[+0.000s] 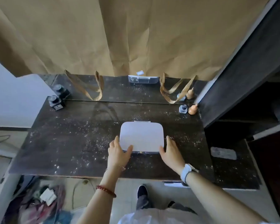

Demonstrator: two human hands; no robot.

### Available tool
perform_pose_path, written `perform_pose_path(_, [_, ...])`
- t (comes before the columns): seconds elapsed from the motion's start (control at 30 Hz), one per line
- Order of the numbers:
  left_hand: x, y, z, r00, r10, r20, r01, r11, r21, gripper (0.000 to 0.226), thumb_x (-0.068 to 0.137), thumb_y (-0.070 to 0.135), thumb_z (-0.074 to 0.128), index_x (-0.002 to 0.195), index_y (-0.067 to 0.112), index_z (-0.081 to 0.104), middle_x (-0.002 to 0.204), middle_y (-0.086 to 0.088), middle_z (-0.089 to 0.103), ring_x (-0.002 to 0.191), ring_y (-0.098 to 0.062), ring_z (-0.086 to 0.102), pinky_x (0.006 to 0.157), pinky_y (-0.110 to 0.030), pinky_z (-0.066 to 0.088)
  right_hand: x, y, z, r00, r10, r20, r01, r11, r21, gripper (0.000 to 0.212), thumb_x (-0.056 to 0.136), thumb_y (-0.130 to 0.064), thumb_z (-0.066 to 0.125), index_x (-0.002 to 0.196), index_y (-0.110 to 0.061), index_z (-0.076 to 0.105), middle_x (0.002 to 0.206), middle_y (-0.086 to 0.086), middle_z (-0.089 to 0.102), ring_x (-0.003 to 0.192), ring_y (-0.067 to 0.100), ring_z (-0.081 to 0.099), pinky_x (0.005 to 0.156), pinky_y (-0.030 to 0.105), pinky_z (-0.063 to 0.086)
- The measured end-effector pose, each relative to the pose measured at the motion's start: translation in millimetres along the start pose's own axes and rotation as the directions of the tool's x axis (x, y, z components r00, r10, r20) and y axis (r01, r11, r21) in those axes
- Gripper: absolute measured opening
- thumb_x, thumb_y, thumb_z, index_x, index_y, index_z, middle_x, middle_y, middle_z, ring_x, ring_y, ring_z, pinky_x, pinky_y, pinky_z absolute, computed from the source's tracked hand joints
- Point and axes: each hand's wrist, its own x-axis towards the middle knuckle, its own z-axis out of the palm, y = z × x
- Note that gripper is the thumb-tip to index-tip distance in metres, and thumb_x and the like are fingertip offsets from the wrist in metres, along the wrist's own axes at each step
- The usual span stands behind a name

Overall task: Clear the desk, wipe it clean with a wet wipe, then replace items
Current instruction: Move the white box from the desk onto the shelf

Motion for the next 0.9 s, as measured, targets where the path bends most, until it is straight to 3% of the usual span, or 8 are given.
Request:
perform_pose_path(0.13, [19,-4,5,0.996,-0.090,0.027,0.093,0.983,-0.155,0.059,0.079,0.034,0.065,0.127,0.008,0.043,0.127,-0.017,0.046,0.113,-0.031,0.046,0.098,-0.043,0.039,12,-7,13,0.993,0.121,-0.018,-0.114,0.968,0.222,0.040,0.093,-0.021,0.048,0.128,-0.003,0.042,0.132,0.013,0.049,0.123,0.028,0.047,0.100,0.036,0.041])
perform_pose_path(0.27, [19,-5,7,0.997,-0.067,0.023,0.070,0.987,-0.147,0.065,0.074,0.032,0.071,0.127,0.007,0.043,0.124,-0.016,0.047,0.115,-0.029,0.042,0.099,-0.040,0.036,7,-9,16,0.990,0.120,-0.077,-0.097,0.961,0.259,0.032,0.093,-0.015,0.047,0.123,-0.003,0.047,0.125,0.014,0.055,0.115,0.027,0.052,0.090,0.031,0.042])
perform_pose_path(0.4, [0,14,13,0.996,0.086,-0.031,-0.090,0.983,-0.157,0.070,0.073,0.029,0.072,0.130,0.009,0.038,0.125,-0.011,0.043,0.116,-0.025,0.035,0.098,-0.036,0.033,-10,10,6,0.984,0.117,-0.136,-0.060,0.929,0.366,0.035,0.093,-0.016,0.047,0.127,-0.008,0.043,0.126,0.009,0.054,0.114,0.023,0.052,0.086,0.025,0.041])
perform_pose_path(0.5, [-8,48,24,0.967,0.252,-0.046,-0.256,0.957,-0.135,0.074,0.072,0.028,0.073,0.132,0.009,0.035,0.125,-0.010,0.042,0.115,-0.022,0.033,0.097,-0.033,0.031,-26,31,-18,0.955,0.120,-0.270,0.028,0.874,0.485,0.037,0.093,-0.014,0.049,0.129,-0.011,0.041,0.122,0.003,0.055,0.110,0.017,0.054,0.086,0.022,0.042])
perform_pose_path(0.6, [-15,90,46,0.927,0.375,0.019,-0.370,0.920,-0.127,0.075,0.072,0.028,0.073,0.133,0.007,0.034,0.126,-0.011,0.041,0.115,-0.021,0.033,0.096,-0.026,0.028,-42,57,-43,0.906,0.170,-0.389,0.075,0.838,0.541,0.040,0.093,-0.013,0.048,0.132,-0.012,0.038,0.119,-0.004,0.051,0.105,0.006,0.049,0.076,0.006,0.041])
perform_pose_path(0.67, [-24,117,65,0.904,0.423,0.061,-0.413,0.901,-0.134,0.076,0.073,0.027,0.073,0.133,0.005,0.033,0.127,-0.011,0.040,0.115,-0.021,0.033,0.095,-0.023,0.026,-50,75,-59,0.869,0.196,-0.454,0.104,0.825,0.555,0.039,0.093,-0.013,0.047,0.132,-0.013,0.038,0.120,-0.003,0.051,0.107,0.007,0.049,0.075,0.004,0.040])
perform_pose_path(0.77, [-43,153,100,0.876,0.473,0.095,-0.459,0.878,-0.137,0.075,0.072,0.026,0.073,0.131,0.003,0.034,0.126,-0.012,0.041,0.116,-0.022,0.033,0.101,-0.031,0.031,-57,111,-87,0.799,0.260,-0.543,0.138,0.798,0.586,0.035,0.093,-0.010,0.048,0.127,-0.015,0.041,0.117,0.002,0.053,0.105,0.013,0.053,0.075,0.003,0.041])
perform_pose_path(0.9, [-78,199,151,0.837,0.537,0.103,-0.520,0.840,-0.156,0.076,0.074,0.021,0.071,0.135,0.007,0.028,0.129,-0.008,0.036,0.115,-0.014,0.027,0.099,-0.025,0.025,-66,161,-136,0.763,0.293,-0.576,0.189,0.751,0.633,0.036,0.094,-0.009,0.046,0.128,-0.015,0.039,0.119,-0.004,0.052,0.106,0.006,0.052,0.073,-0.003,0.039])
